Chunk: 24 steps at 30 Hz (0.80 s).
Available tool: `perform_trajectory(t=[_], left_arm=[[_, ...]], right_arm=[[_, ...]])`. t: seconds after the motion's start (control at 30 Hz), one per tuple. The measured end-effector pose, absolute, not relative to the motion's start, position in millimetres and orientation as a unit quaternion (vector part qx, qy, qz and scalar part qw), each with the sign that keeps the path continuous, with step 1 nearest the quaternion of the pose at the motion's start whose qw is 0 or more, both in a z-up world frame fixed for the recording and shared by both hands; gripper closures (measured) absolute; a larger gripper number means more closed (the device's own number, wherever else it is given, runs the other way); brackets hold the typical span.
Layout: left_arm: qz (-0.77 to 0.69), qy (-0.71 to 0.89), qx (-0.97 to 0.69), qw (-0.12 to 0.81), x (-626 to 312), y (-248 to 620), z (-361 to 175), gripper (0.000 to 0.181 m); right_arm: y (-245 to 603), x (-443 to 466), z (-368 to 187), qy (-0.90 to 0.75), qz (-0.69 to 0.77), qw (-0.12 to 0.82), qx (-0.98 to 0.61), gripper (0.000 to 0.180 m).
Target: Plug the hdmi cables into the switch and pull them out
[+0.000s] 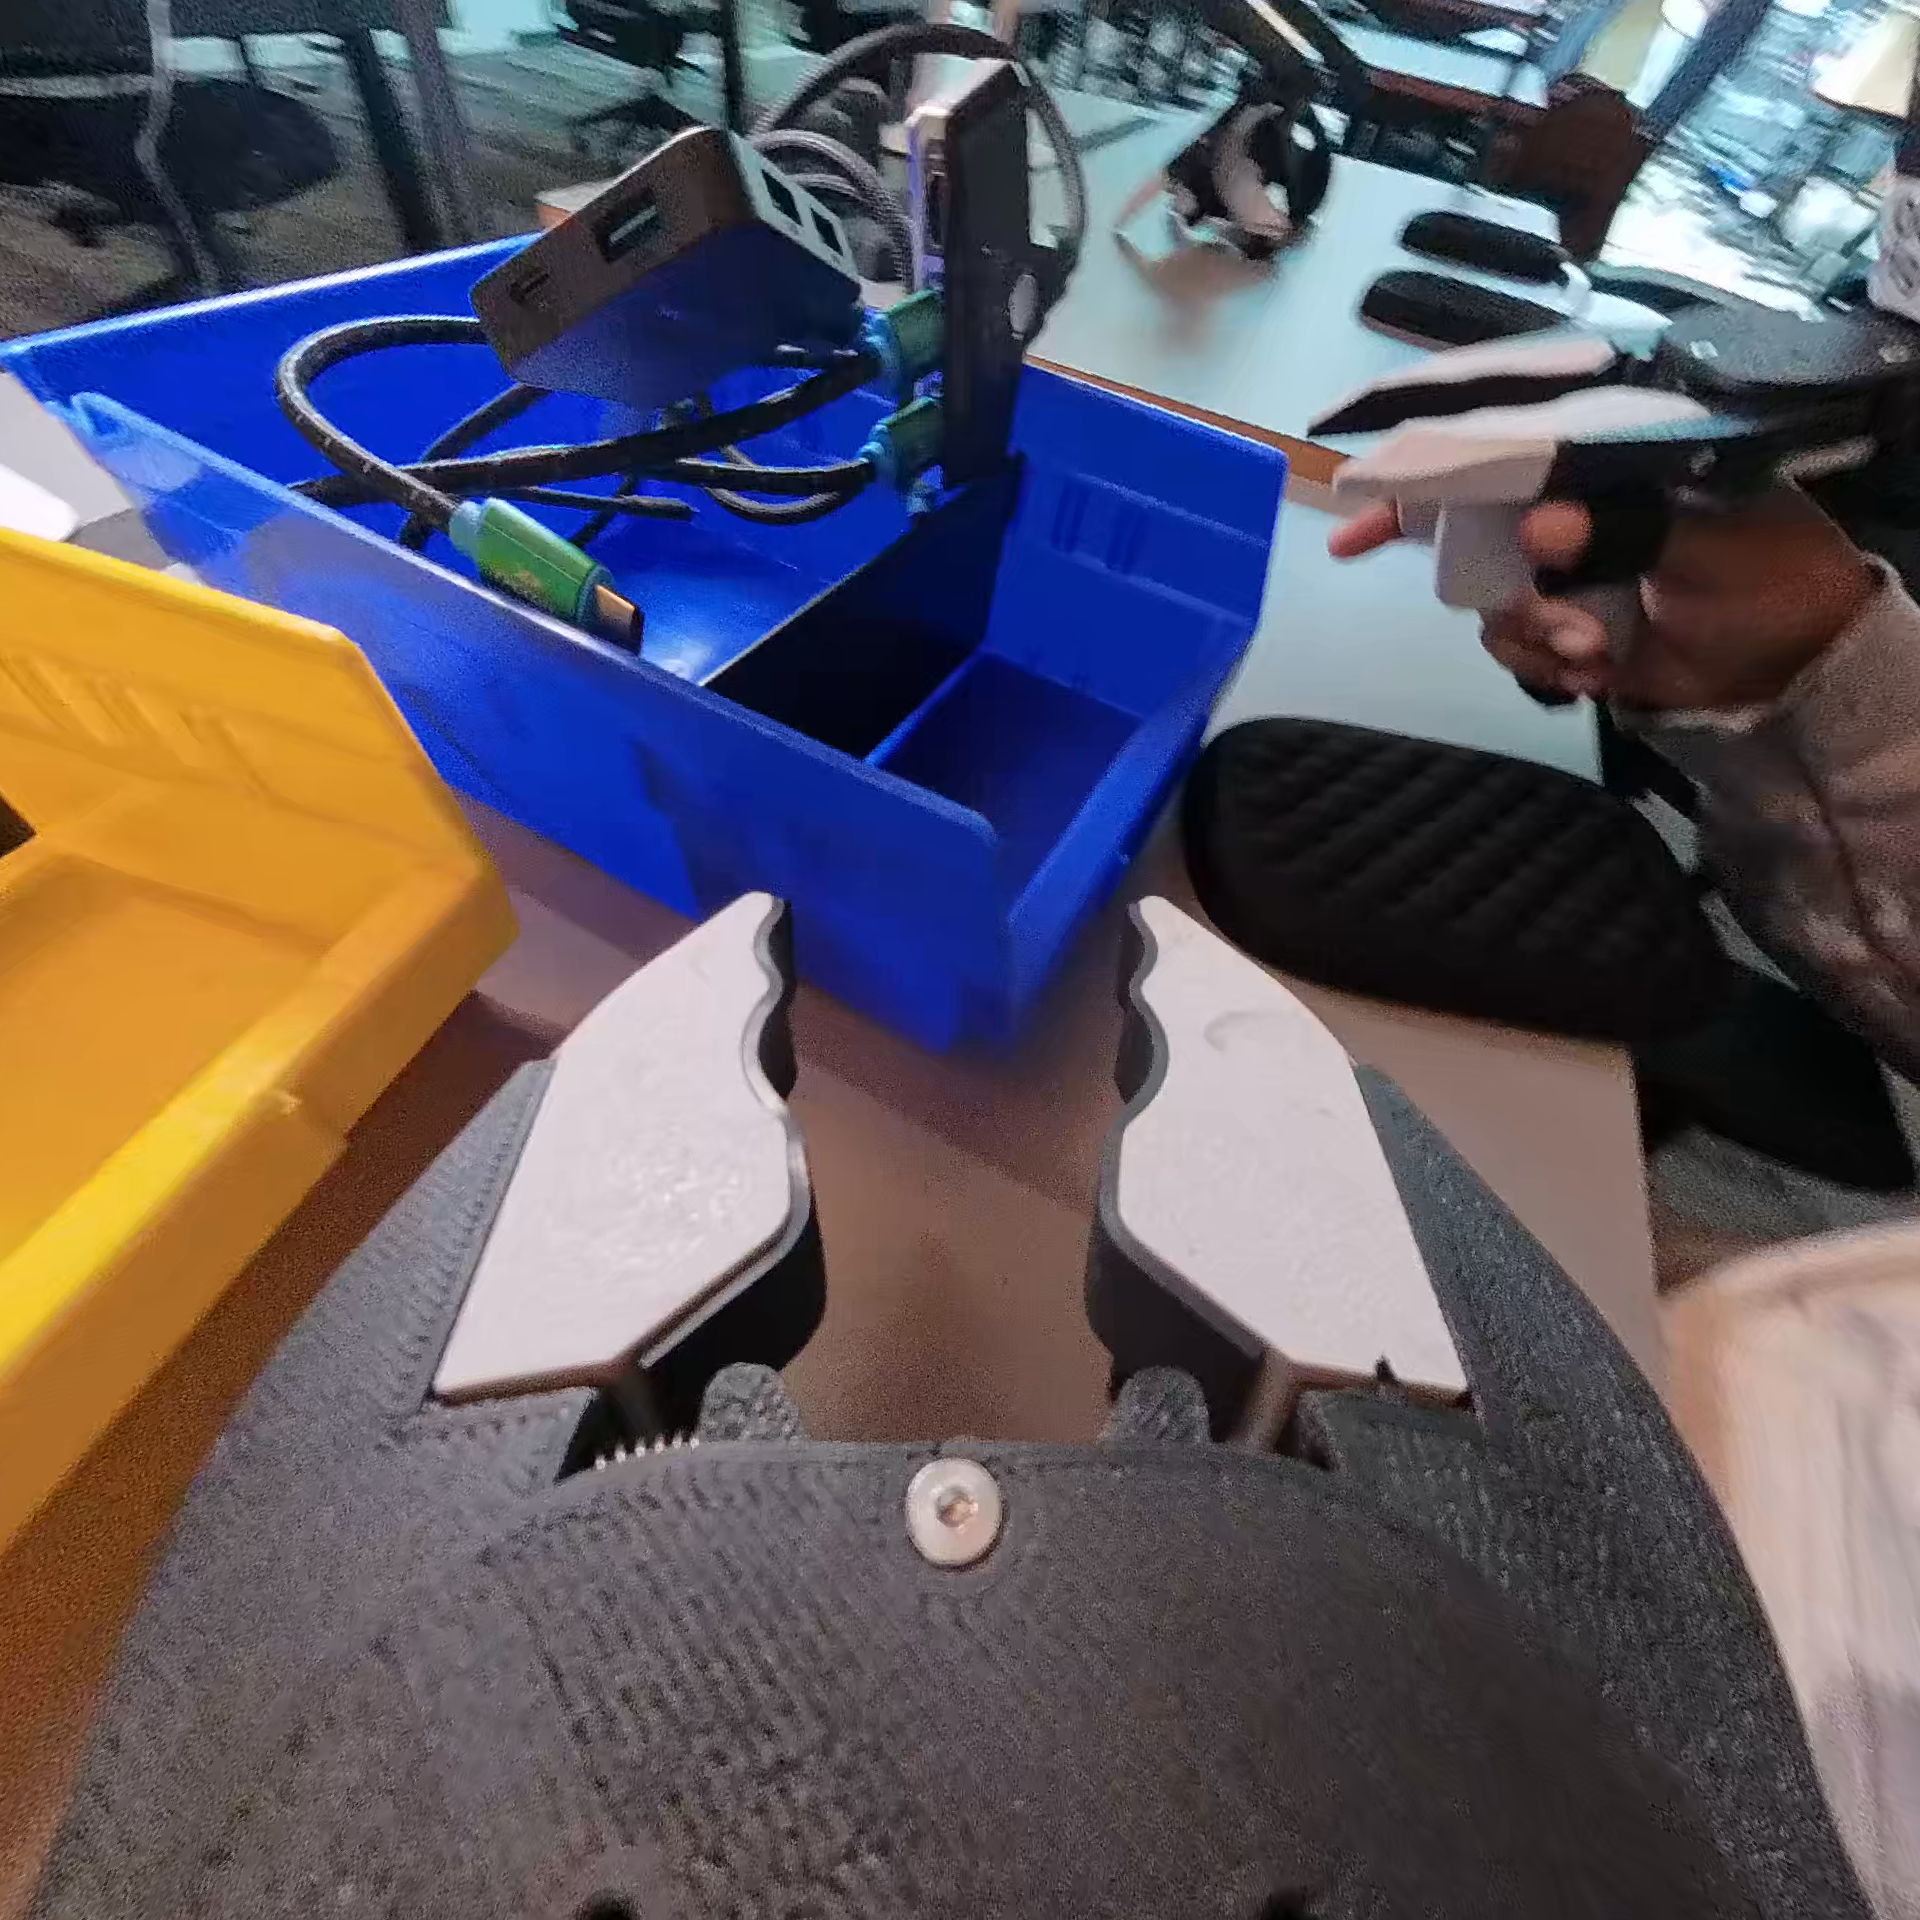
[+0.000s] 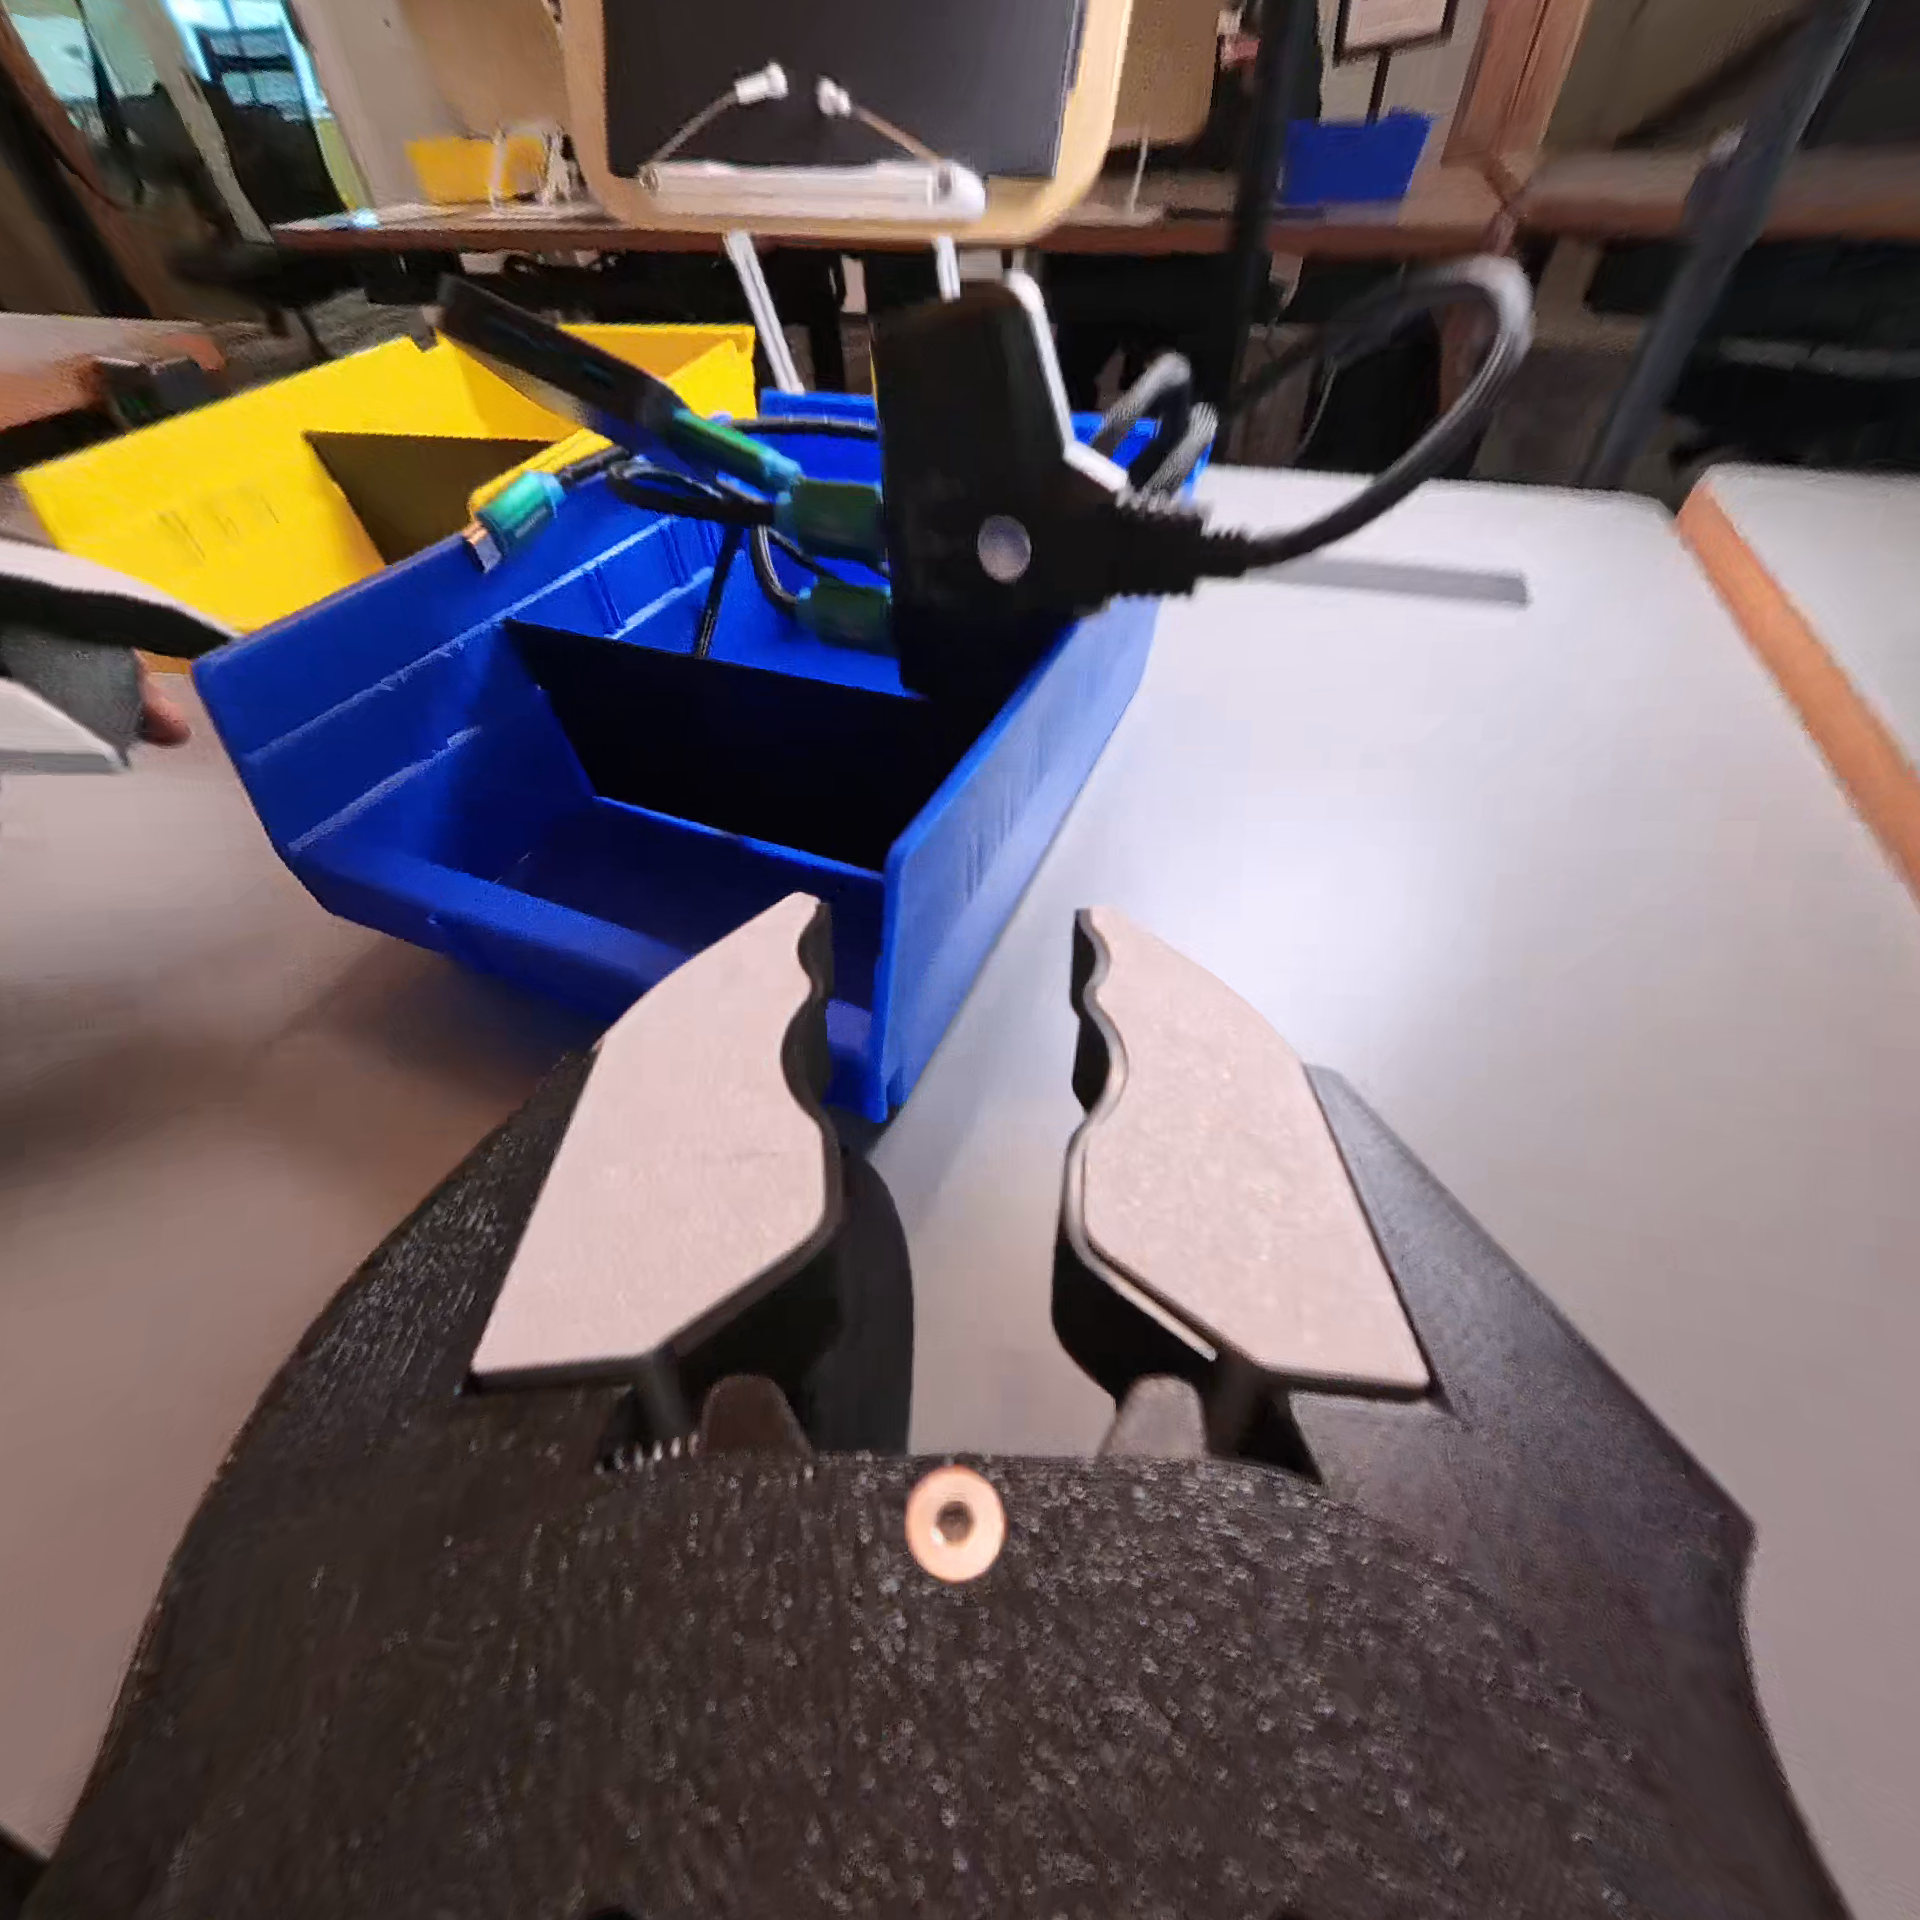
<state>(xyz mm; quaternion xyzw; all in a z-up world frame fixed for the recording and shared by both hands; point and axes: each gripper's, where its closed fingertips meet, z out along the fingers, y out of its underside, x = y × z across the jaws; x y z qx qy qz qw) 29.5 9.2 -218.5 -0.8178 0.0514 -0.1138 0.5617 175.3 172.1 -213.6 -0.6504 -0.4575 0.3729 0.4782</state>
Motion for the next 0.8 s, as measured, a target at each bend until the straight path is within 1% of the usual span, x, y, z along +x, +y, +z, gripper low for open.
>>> perform_trajectory(t=[0.07, 0.17, 0.2, 0.27, 0.3, 0.47, 0.57, 0.67, 0.8], left_arm=[[-0.081, 0.013, -0.815, 0.574, 32.0, 25.4, -225.0, 0.117], [-0.050, -0.047, -0.809, 0.584, 24.9, 48.7, -232.4, 0.114], [-0.043, -0.056, -0.812, 0.580, 23.4, 54.4, -236.7, 0.119], [-0.015, -0.083, -0.816, 0.572, 16.0, 61.7, -243.3, 0.123], [-0.013, -0.086, -0.815, 0.573, 15.5, 63.2, -243.4, 0.126], [-0.017, -0.108, -0.809, 0.577, 12.9, 66.0, -238.8, 0.140], [-0.020, -0.104, -0.803, 0.587, 16.6, 66.0, -227.7, 0.142], [-0.004, -0.089, -0.790, 0.607, 20.1, 59.7, -206.8, 0.143], [0.028, -0.084, -0.763, 0.640, 15.8, 40.1, -163.6, 0.147]], right_arm=[[166.2, 156.9, -229.6, -0.465, 0.378, 0.446, -0.665, 0.129], [172.4, 136.4, -241.8, -0.475, 0.336, 0.445, -0.681, 0.131], [177.4, 132.7, -240.3, -0.471, 0.329, 0.455, -0.680, 0.138], [185.0, 127.7, -239.9, -0.461, 0.323, 0.465, -0.683, 0.164], [188.4, 127.1, -239.6, -0.460, 0.315, 0.474, -0.682, 0.167], [188.6, 132.2, -233.9, -0.450, 0.299, 0.493, -0.681, 0.168], [184.5, 140.1, -222.2, -0.435, 0.304, 0.511, -0.676, 0.169], [175.3, 145.8, -198.5, -0.426, 0.306, 0.537, -0.661, 0.169], [153.9, 140.3, -151.1, -0.429, 0.316, 0.565, -0.630, 0.167]])
